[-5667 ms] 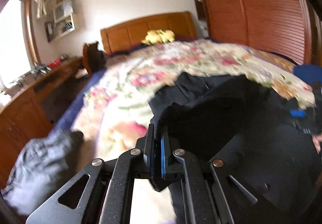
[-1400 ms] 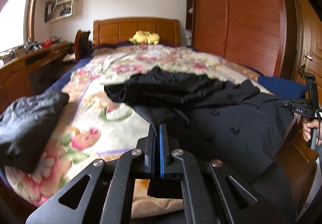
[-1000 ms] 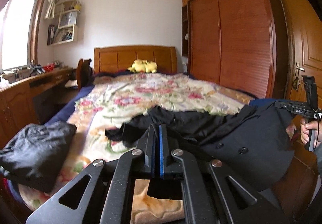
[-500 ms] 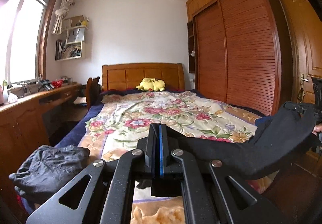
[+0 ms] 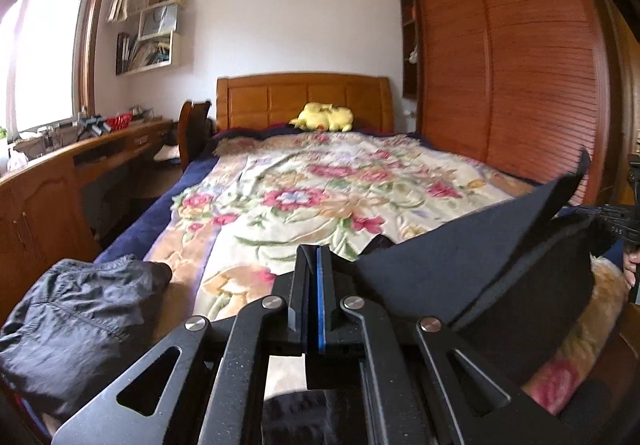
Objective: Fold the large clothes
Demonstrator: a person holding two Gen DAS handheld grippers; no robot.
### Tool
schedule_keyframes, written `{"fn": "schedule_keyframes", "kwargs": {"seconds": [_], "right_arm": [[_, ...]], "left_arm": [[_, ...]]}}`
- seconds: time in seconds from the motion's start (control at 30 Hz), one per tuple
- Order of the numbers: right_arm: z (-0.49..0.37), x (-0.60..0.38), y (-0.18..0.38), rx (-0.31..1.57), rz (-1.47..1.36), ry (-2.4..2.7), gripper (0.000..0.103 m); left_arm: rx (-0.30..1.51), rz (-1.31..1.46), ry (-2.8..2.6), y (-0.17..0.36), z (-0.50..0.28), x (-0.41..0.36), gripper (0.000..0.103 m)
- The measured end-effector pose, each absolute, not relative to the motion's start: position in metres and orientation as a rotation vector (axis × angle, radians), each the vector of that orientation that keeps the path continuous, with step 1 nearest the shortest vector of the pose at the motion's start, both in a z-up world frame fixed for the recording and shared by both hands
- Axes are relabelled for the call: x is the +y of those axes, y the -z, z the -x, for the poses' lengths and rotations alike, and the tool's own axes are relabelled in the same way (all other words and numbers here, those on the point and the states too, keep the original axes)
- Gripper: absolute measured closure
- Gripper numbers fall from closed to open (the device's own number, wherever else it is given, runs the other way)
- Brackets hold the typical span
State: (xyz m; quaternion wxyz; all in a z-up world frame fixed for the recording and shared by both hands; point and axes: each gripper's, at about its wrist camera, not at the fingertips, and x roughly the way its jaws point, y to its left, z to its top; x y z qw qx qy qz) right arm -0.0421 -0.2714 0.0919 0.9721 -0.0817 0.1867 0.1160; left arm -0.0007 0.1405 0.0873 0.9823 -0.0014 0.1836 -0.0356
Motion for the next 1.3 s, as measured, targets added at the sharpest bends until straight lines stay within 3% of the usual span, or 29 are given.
{"fn": "schedule_keyframes", "kwargs": {"seconds": [0.57, 0.93, 1.1, 1.13, 1.17, 1.23, 1.3], "right_arm": [[-0.135, -0.235, -0.093, 0.470, 0.189, -0.207, 0.099], [-0.207, -0.206, -0.060, 0.577, 0.250, -0.183, 0.099], [-0.213, -0.209, -0.060, 0.605, 0.226, -0.195, 0.086], [-0.212, -0.210, -0.062, 0.606, 0.227, -0.196, 0.074], [-0.210, -0.210, -0.063, 0.604, 0.236, -0.192, 0.058], [-0.201, -0.208, -0.068, 0.587, 0.258, -0.198, 0.044], [-0.191, -0.207, -0.070, 0.572, 0.261, -0.212, 0.042]], "left_arm": [[0.496, -0.052, -0.016, -0.038, -0.170, 0.143, 0.100], [0.547, -0.108, -0.035, -0.024, -0.206, 0.136, 0.100], [0.550, -0.065, 0.005, -0.026, -0.195, 0.139, 0.095], [0.551, -0.061, 0.006, -0.027, -0.192, 0.139, 0.092], [0.551, -0.059, 0.006, -0.027, -0.189, 0.139, 0.081], [0.539, -0.054, 0.009, -0.029, -0.177, 0.138, 0.066], [0.531, -0.041, 0.019, -0.031, -0.165, 0.137, 0.057]]}}
